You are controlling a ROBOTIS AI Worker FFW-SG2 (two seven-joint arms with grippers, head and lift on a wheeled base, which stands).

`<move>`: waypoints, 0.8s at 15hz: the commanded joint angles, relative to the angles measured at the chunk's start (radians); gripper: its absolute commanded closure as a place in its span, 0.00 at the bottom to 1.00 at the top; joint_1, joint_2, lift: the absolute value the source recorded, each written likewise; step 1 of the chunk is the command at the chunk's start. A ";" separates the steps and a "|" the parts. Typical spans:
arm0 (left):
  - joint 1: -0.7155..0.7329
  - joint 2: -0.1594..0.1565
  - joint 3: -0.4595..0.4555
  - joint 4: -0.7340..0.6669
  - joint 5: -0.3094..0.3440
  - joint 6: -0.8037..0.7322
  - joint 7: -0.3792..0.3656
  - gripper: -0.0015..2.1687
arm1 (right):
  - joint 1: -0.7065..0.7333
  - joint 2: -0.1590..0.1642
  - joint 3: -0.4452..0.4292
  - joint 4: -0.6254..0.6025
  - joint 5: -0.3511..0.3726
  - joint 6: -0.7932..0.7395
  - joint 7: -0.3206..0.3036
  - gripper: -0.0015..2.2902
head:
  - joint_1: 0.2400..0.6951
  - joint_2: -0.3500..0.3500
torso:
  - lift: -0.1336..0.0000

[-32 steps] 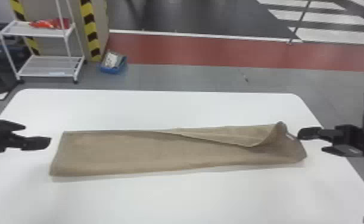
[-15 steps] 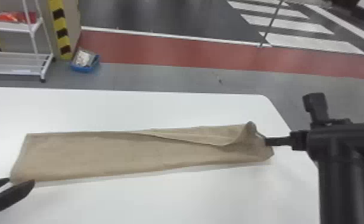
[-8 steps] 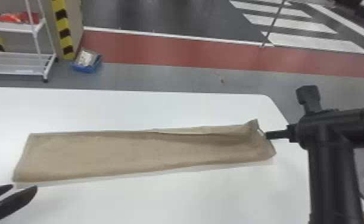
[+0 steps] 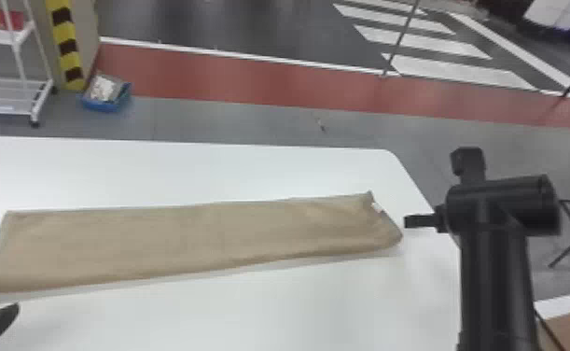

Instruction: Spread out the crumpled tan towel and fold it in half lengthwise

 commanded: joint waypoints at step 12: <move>0.016 -0.003 0.004 0.013 -0.009 -0.009 -0.005 0.04 | -0.162 0.032 -0.005 0.226 -0.103 -0.129 -0.142 0.24 | 1.00 0.12 | 0.07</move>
